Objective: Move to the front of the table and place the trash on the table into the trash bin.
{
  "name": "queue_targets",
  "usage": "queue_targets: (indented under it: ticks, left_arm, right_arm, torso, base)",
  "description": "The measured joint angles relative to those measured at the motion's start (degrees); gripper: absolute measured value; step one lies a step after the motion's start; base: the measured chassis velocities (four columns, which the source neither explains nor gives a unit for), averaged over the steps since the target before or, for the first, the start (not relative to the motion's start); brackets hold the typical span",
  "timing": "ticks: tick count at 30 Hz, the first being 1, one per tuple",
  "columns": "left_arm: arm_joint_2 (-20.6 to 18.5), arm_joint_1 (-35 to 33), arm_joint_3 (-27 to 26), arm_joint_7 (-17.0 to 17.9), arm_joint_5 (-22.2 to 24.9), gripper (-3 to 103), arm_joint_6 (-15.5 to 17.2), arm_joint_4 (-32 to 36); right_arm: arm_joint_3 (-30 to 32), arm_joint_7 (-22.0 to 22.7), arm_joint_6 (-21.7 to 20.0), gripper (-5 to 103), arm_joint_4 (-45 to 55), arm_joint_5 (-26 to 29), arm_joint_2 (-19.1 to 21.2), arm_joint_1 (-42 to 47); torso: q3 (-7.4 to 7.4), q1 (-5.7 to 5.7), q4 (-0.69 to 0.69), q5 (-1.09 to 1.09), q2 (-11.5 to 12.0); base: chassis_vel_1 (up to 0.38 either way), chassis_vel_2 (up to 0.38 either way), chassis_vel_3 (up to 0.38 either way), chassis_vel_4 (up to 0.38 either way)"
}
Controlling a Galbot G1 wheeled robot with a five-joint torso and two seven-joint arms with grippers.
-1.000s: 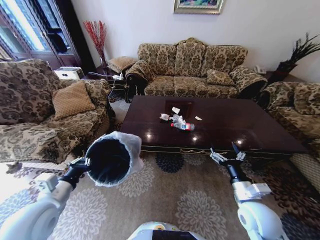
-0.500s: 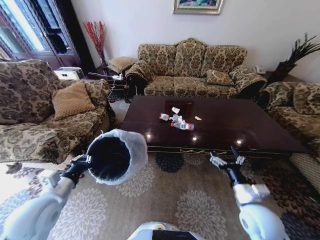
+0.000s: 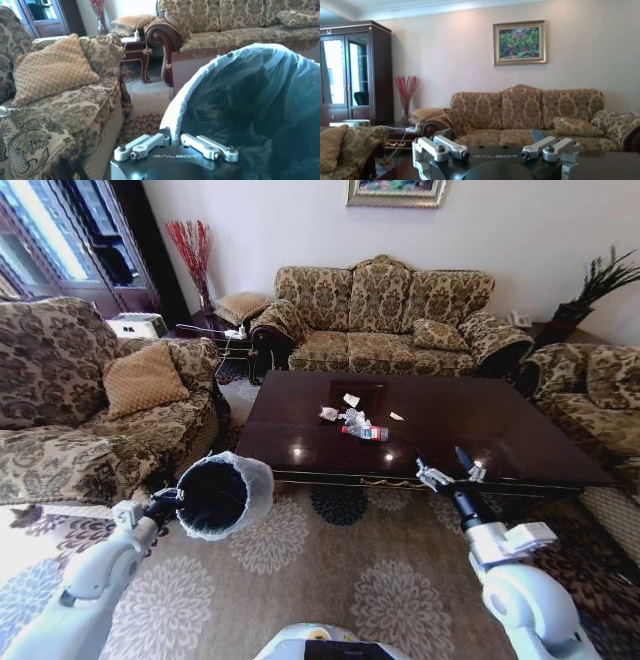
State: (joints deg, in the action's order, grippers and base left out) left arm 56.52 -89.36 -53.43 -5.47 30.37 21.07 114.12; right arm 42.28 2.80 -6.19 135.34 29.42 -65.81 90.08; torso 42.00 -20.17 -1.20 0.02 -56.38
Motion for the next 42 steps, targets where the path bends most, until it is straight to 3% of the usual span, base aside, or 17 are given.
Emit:
queue_targets:
  ticks: [3, 9, 11, 13, 17, 19, 26, 32, 36, 41, 42]
  left_arm:
    - [-0.57, -0.71, -1.99, 0.24, 1.64, 0, 0.98, 0.99]
    - [-2.25, -3.26, -9.39, 2.20, 6.99, 0, 4.56, 5.66]
    - [-3.80, -5.83, -16.20, 3.74, 12.27, 0, 8.18, 10.12]
    - [-4.44, -6.77, -18.94, 4.44, 14.26, 0, 9.53, 11.89]
    - [-4.53, -7.02, -19.38, 4.50, 14.86, 0, 9.90, 12.26]
    - [-3.01, -9.47, -18.60, 3.10, 17.11, 0, 10.80, 14.09]
    - [1.85, -12.91, -16.71, 1.36, 15.11, 0, 9.55, 11.60]
    - [-2.02, -10.86, -19.24, 2.31, 18.50, 0, 10.21, 14.77]
    - [-9.99, -7.97, -25.05, 3.80, 25.97, 0, 12.05, 17.17]
    - [-8.23, -9.81, -22.07, 3.12, 25.07, 0, 11.89, 15.26]
    - [-4.79, -11.16, -18.89, 2.33, 22.02, 0, 11.10, 13.46]
  right_arm:
    - [0.22, 0.46, -0.05, 100, 0.87, 0.18, -0.04, 0.17]
    - [0.97, 0.80, -0.43, 100, 2.30, 1.01, -0.01, 0.04]
    - [1.23, 0.82, -0.39, 100, 2.56, 1.00, 0.10, 0.68]
    - [0.98, 0.77, -0.16, 100, 2.28, 0.60, -0.28, 1.31]
    - [0.01, 0.38, 0.54, 100, 1.36, -0.31, -1.03, 2.37]
    - [-2.10, -0.76, 2.96, 100, -1.29, -2.82, -2.37, 4.63]
    - [-4.13, -2.66, 6.02, 100, -3.71, -5.84, -4.34, 8.69]
    - [-2.56, -1.54, 3.64, 100, -1.32, -2.52, -1.12, 4.94]
    - [1.75, 0.30, 0.70, 100, 1.03, 3.36, 4.99, -1.90]
    - [0.23, -1.71, 4.98, 100, -2.41, 1.54, 4.16, -0.47]
    - [-1.88, -3.46, 8.34, 100, -5.27, -1.37, 2.21, 2.79]
  torso:
    - [0.00, -0.01, 0.04, -0.07, 0.00]
    - [0.00, 0.00, -0.02, 0.02, 0.00]
    - [0.00, 0.00, 0.01, -0.01, 0.00]
    - [-0.01, 0.00, -0.01, 0.04, 0.00]
    - [-0.01, 0.00, 0.02, -0.05, 0.00]
    - [-0.01, 0.00, 0.02, 0.03, 0.00]
    - [-0.01, 0.01, -0.03, -0.08, 0.00]
    - [-0.01, 0.00, 0.02, -0.01, 0.00]
    - [0.00, -0.02, 0.03, 0.02, 0.00]
    - [0.00, -0.02, 0.00, -0.02, 0.00]
    - [0.00, -0.02, 0.02, -0.02, 0.00]
  base:
    - [0.000, 0.000, 0.000, 0.000]
    - [0.000, 0.000, 0.000, 0.000]
    - [0.000, 0.000, 0.000, 0.000]
    - [0.000, 0.000, 0.000, 0.000]
    - [0.000, 0.000, 0.000, 0.000]
    - [0.000, 0.000, 0.000, 0.000]
    - [0.000, 0.000, 0.000, 0.000]
    - [0.000, 0.000, 0.000, 0.000]
    - [0.000, 0.000, 0.000, 0.000]
    - [0.000, 0.000, 0.000, 0.000]
    - [0.000, 0.000, 0.000, 0.000]
